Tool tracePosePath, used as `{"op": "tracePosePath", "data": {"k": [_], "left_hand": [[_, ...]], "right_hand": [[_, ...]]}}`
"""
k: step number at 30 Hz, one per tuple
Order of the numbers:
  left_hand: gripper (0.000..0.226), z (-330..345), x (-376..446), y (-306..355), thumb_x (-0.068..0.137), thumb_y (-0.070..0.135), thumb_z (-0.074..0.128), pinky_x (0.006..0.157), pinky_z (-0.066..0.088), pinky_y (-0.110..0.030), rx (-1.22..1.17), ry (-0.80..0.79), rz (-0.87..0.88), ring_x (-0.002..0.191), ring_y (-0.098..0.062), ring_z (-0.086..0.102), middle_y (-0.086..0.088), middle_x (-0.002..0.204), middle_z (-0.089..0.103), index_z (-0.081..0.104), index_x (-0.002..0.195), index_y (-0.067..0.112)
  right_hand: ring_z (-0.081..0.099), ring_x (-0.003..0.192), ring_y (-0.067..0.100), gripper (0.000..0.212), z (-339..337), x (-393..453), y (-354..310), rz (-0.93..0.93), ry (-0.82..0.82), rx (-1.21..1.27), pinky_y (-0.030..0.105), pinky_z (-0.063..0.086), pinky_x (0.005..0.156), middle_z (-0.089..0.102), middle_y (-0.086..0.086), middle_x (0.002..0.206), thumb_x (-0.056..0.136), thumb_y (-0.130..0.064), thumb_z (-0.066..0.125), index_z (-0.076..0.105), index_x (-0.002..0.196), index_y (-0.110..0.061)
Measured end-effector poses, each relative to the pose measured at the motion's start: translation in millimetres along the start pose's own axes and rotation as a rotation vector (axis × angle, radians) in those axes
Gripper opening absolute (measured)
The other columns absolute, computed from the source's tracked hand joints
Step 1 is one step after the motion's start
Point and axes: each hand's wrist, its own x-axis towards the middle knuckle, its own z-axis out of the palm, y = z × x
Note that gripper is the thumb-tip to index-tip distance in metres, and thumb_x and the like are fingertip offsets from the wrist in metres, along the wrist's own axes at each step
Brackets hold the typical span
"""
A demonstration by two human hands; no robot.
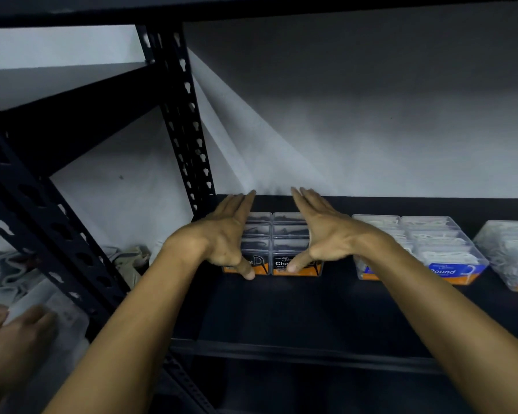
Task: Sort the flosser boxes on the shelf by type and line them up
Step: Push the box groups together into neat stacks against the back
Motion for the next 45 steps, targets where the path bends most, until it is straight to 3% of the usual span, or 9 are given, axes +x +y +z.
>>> {"op": "tracePosePath", "data": {"k": [6,9,16,18,21,27,35,38,45], "left_hand": [[0.15,25.1,-22.6,-16.3,0.061,0.027,0.092,0.118,0.016,-0.028,-0.458,0.126,-0.005,0.145,-0.006,0.006,0.015,0.159,-0.01,-0.033,0.144,0.033],[0.14,38.8,-28.3,-16.4,0.069,0.015,0.087,0.102,0.021,-0.011,-0.62,0.227,-0.022,0.127,0.006,0.018,0.018,0.153,0.008,-0.028,0.148,0.03],[0.127,57.3,-19.6,-19.6,0.074,0.01,0.082,0.107,0.023,-0.018,-0.783,0.316,-0.06,0.144,-0.011,0.023,0.007,0.162,0.01,-0.016,0.153,0.024],[0.122,59.1,-18.4,-19.2,0.075,0.01,0.081,0.106,0.023,-0.017,-0.789,0.31,-0.067,0.142,-0.011,0.028,0.008,0.16,0.017,-0.011,0.154,0.021],[0.113,61.2,-17.4,-17.1,0.076,0.006,0.079,0.104,0.026,-0.017,-0.807,0.322,-0.071,0.133,-0.007,0.037,0.01,0.152,0.033,-0.001,0.155,0.018],[0.096,65.2,-16.8,-14.7,0.077,-0.002,0.074,0.08,0.036,-0.001,-0.835,0.343,-0.059,0.111,-0.002,0.051,0.028,0.112,0.048,0.019,0.152,0.023],[0.096,68.1,-14.6,-16.0,0.075,-0.001,0.076,0.101,0.04,-0.023,-0.874,0.343,-0.063,0.117,-0.007,0.053,0.018,0.122,0.054,0.021,0.151,0.024],[0.095,68.7,-13.9,-16.4,0.076,0.0,0.076,0.099,0.04,-0.021,-0.873,0.35,-0.059,0.115,-0.006,0.054,0.027,0.114,0.053,0.022,0.15,0.024],[0.098,68.7,-13.7,-16.4,0.078,-0.001,0.075,0.082,0.036,-0.004,-0.9,0.349,-0.085,0.107,0.001,0.052,0.032,0.109,0.047,0.016,0.153,0.023]], "right_hand": [[-0.011,0.144,0.007,0.14,33.3,-29.1,6.6,0.048,0.261,0.358,0.026,0.002,0.112,-0.022,-0.013,0.156,0.057,-0.045,0.086,-0.02,0.146,-0.034],[-0.009,0.144,0.006,0.134,57.8,-34.3,7.2,0.088,0.338,0.443,0.021,0.0,0.108,-0.018,-0.01,0.157,0.062,-0.036,0.086,-0.016,0.148,-0.031],[0.021,0.121,-0.01,0.11,73.3,-38.3,3.1,0.068,0.397,0.671,0.007,0.015,0.1,0.027,-0.02,0.134,0.073,-0.015,0.08,0.003,0.149,-0.029],[0.032,0.119,-0.01,0.101,74.1,-35.6,3.3,0.057,0.405,0.714,0.004,0.024,0.097,0.034,-0.022,0.131,0.073,-0.014,0.08,0.012,0.143,-0.043],[0.048,0.116,-0.005,0.085,79.0,-29.7,4.2,0.05,0.434,0.723,0.014,0.037,0.101,0.05,-0.017,0.13,0.071,-0.015,0.081,0.031,0.132,-0.045],[0.045,0.115,-0.007,0.082,81.1,-27.9,2.2,0.046,0.471,0.721,0.005,0.03,0.092,0.05,-0.021,0.126,0.078,-0.013,0.075,0.027,0.141,-0.037],[0.046,0.099,-0.019,0.076,83.1,-26.6,2.3,0.053,0.489,0.726,-0.01,0.028,0.076,0.049,-0.028,0.111,0.08,-0.007,0.072,0.029,0.132,-0.041],[0.043,0.097,-0.027,0.074,84.4,-25.2,3.3,0.048,0.508,0.706,-0.01,0.028,0.078,0.05,-0.027,0.111,0.079,-0.005,0.072,0.029,0.125,-0.045],[0.039,0.11,-0.01,0.081,81.6,-28.3,3.0,0.055,0.477,0.718,-0.008,0.026,0.086,0.043,-0.024,0.117,0.08,-0.008,0.073,0.025,0.142,-0.029]]}}
